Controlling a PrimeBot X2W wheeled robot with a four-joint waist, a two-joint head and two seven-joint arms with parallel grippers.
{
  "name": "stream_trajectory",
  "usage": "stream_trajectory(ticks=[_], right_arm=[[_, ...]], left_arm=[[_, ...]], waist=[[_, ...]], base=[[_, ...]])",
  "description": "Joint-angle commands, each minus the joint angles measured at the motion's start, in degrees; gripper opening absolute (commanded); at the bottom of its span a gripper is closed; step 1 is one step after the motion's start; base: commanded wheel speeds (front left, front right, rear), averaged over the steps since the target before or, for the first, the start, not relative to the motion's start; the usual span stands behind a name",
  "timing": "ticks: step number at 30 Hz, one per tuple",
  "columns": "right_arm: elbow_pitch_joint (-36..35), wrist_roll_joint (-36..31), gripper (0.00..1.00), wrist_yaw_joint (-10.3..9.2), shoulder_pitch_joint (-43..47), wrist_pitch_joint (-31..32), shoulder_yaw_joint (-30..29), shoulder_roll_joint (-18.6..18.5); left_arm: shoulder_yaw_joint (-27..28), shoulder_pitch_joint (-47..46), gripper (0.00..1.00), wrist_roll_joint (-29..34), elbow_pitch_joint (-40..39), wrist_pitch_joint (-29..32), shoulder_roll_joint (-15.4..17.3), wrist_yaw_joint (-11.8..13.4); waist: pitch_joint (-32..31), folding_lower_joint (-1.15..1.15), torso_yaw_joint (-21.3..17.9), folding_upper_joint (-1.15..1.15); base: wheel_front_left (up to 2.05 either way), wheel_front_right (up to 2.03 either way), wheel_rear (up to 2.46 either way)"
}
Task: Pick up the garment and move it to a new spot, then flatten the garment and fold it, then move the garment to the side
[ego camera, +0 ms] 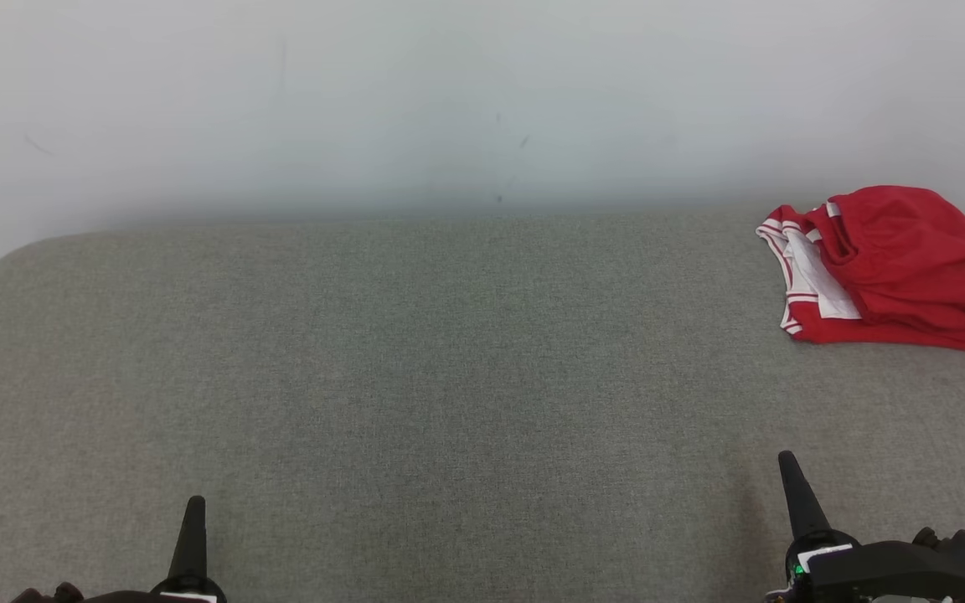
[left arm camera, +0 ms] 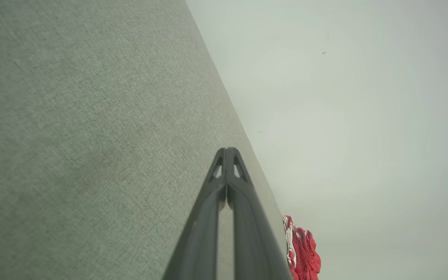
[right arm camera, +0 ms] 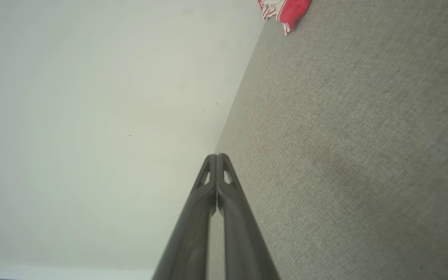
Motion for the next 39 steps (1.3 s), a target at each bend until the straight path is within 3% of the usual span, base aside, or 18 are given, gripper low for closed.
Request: stream_trajectory(ticks=[1,39], right_arm=[[-0.3,1.5,0.0,-0.07,-1.1,0.5,-0.2,-0.2],[0.1,18.2,0.0,-0.11,-3.3,5.1,-2.1,0.1]], left_arm=[[0.4,-1.3,0.0,-1.4,-0.2,0.4,0.2,-0.5],[1.9,-3.5,0.0,-19.0,0.3,4.8,0.2,-2.2]], waist=[[0.0,0.0,0.0,0.0],[0.2,0.0,-0.6,0.0]], base=[[0.0,0.0,0.0],[0.0,0.0,0.0]])
